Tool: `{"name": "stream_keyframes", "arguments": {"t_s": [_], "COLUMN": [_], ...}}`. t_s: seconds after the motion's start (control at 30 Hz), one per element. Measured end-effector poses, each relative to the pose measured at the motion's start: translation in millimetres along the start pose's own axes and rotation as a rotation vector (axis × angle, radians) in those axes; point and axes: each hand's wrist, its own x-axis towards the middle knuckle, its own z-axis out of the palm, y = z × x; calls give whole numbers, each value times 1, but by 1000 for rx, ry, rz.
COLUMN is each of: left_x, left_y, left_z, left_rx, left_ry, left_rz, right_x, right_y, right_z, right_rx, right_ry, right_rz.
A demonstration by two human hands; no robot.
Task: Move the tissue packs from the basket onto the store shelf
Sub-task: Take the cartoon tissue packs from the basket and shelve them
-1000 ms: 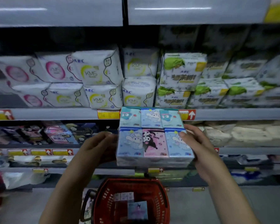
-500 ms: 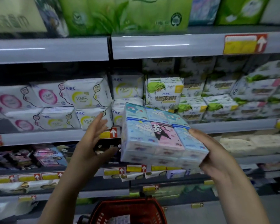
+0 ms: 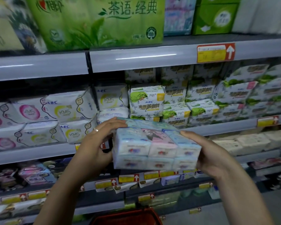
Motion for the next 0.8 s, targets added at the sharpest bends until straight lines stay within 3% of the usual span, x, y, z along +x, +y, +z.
{"name": "stream_keyframes", "arguments": {"t_s": [0.13,0.33,0.5,0.8], "left_x": [1,2,8,13], "left_y": [13,9,13,19], "left_z": [2,10,9,3], "left_rx": [-174,-388,-538,-534], "left_ry": [55,140,134,98], "left_rz": [-85,-296,-365,-467], "right_x": [-10,-16,-15,-9], "right_y": [-13,-13,-1,6], "right_z": [-4,-15,-10,0], "right_rx": [-198,-158,-105,-205], "right_ry": [70,271,153,112], "right_rz": [-93,-335,-521,-574]}}
